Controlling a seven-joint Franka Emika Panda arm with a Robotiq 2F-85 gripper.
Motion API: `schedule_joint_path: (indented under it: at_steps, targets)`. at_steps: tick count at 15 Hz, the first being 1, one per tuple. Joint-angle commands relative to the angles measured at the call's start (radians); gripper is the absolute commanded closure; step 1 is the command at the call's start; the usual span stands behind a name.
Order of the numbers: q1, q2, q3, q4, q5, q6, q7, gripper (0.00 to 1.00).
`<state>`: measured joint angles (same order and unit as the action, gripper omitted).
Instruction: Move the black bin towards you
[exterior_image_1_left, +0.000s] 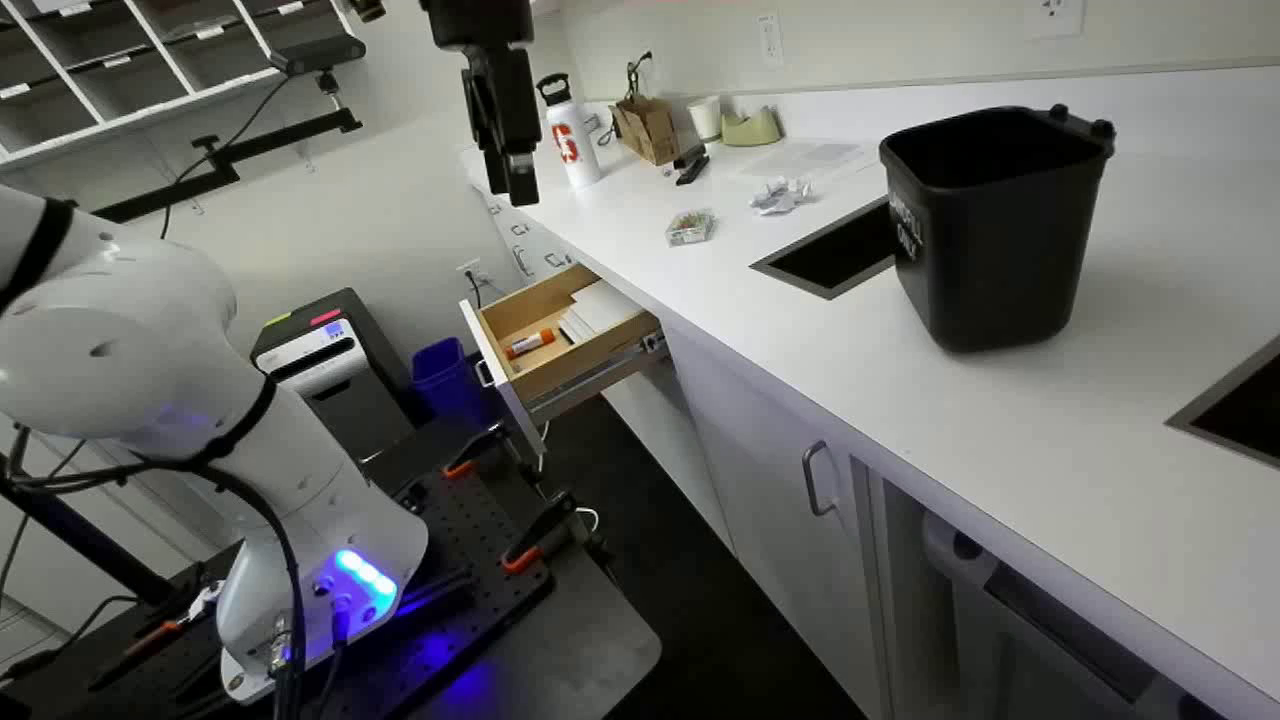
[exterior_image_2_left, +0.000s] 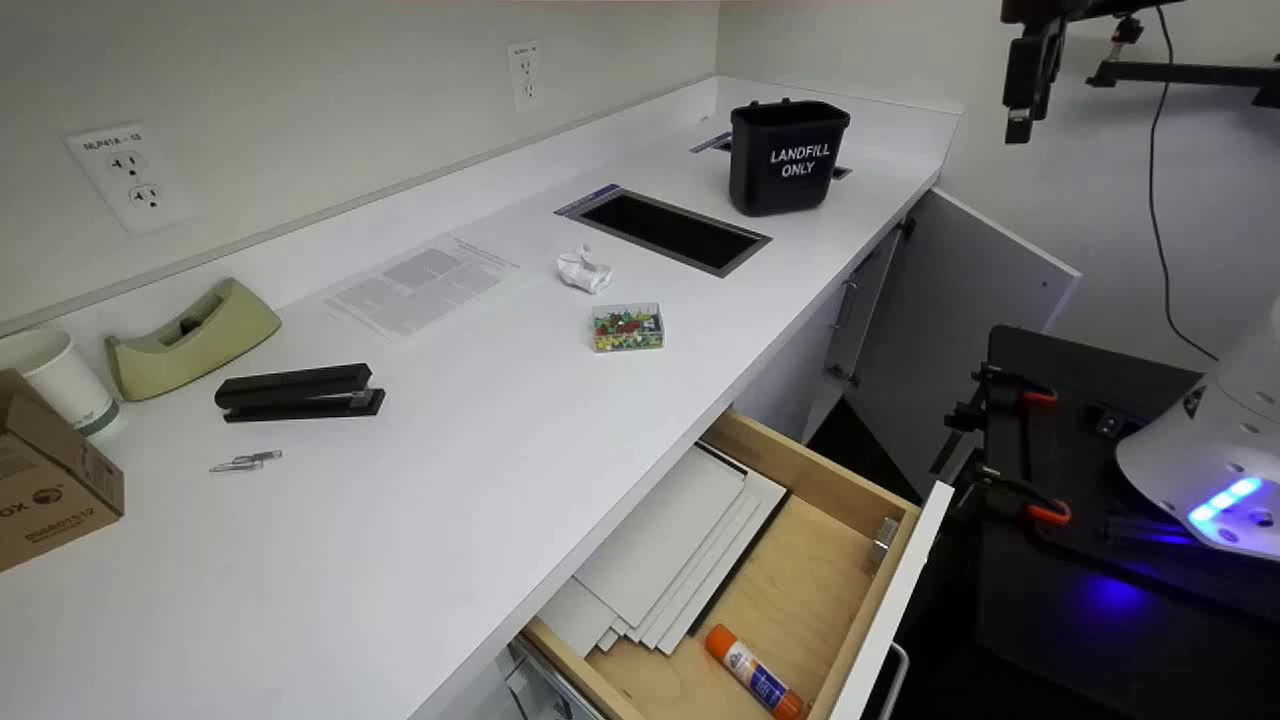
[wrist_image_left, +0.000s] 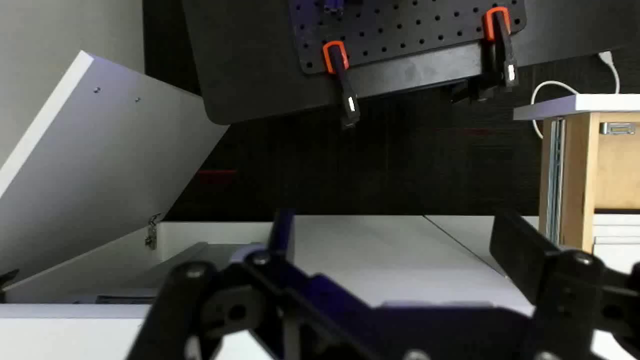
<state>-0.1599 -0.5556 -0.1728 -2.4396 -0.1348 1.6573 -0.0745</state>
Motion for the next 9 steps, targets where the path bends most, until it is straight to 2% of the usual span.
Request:
schedule_joint_path:
  at_steps: [1,7,9]
  targets:
    - [-0.002,0.001,0.0,0.001,0.001,-0.001,-0.001,0.0]
    - [-0.002,0.001,0.0,0.001,0.001,-0.001,-0.001,0.0]
    - [-0.002,0.007,-0.006,0.029,-0.075,0.015,-0.075,0.0]
